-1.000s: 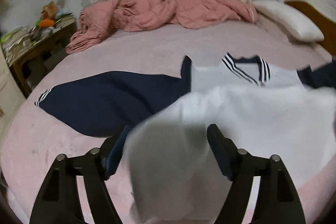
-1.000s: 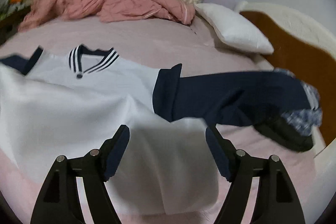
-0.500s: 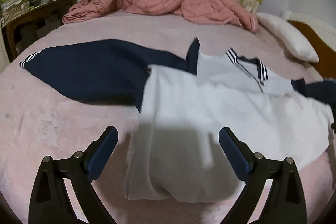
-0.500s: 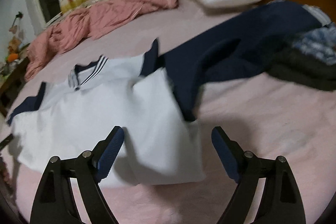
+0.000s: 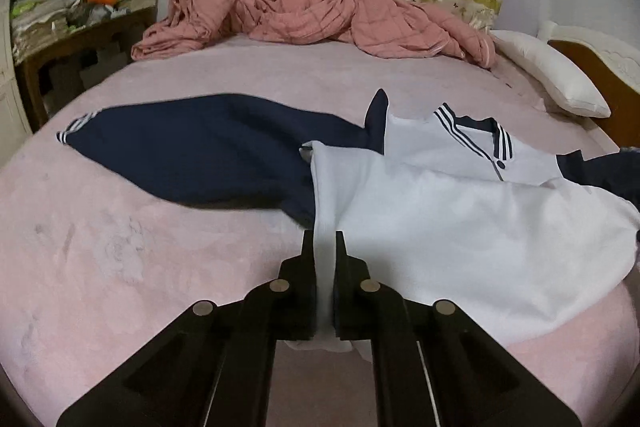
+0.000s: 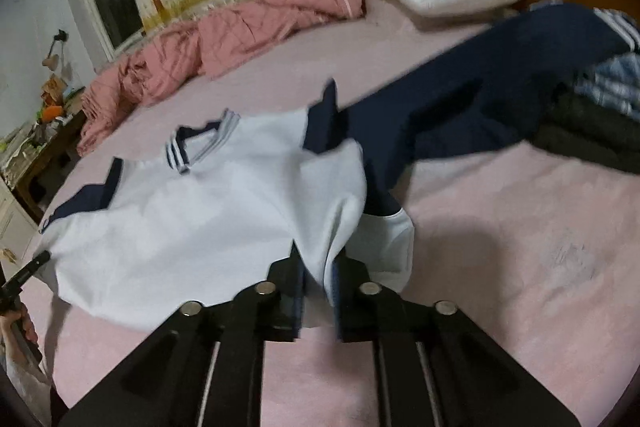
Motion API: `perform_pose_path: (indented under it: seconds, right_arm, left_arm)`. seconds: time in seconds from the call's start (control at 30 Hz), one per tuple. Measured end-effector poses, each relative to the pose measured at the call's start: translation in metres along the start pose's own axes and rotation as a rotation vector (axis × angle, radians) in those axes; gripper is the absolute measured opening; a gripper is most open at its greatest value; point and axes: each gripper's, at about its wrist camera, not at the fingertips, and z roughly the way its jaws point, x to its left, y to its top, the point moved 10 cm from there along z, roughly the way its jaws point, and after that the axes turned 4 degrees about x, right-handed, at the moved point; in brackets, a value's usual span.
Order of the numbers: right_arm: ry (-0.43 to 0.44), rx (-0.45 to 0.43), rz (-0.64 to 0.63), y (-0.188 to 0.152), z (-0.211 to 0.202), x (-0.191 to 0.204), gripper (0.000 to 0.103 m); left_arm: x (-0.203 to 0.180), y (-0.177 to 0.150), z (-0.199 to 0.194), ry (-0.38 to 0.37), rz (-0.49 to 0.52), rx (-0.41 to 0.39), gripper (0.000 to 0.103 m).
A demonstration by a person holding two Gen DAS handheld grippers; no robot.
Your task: Fold large clothes
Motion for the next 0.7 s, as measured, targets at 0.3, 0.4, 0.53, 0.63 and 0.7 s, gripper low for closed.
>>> perform_pose_path:
  seconds: [0.3, 0.4, 0.53, 0.63, 0.7]
  right_arm:
    - [-0.076, -0.145, 0.01, 0.019, -0.011, -0.018, 0.063]
    - [-0.008, -0.173, 0.105, 0.032, -0.004, -0.024, 0.064]
    - [0.063, -0.117, 0.154, 0.052, 0.027, -0.025, 0.061]
    - [0.066, -0.071, 0.127, 0.056, 0.049, -0.024, 0.013]
    - [0.032, -0.085, 0.115, 0.059, 0.053, -0.024, 0.006]
  left_arm:
    - [-0.018, 0.007, -0.011, -0.046, 0.059, -0.081, 0.061]
    - [-0.028, 0.007, -0.017, -0.053, 0.092, -0.121, 0.069]
    - [-0.037, 0.007, -0.014, -0.023, 0.109, -0.155, 0.07]
    - [-0.03, 0.005, -0.007, 0.032, 0.054, -0.192, 0.07]
    - [-0.031, 0.004, 0.002, 0.022, 0.051, -0.179, 0.07]
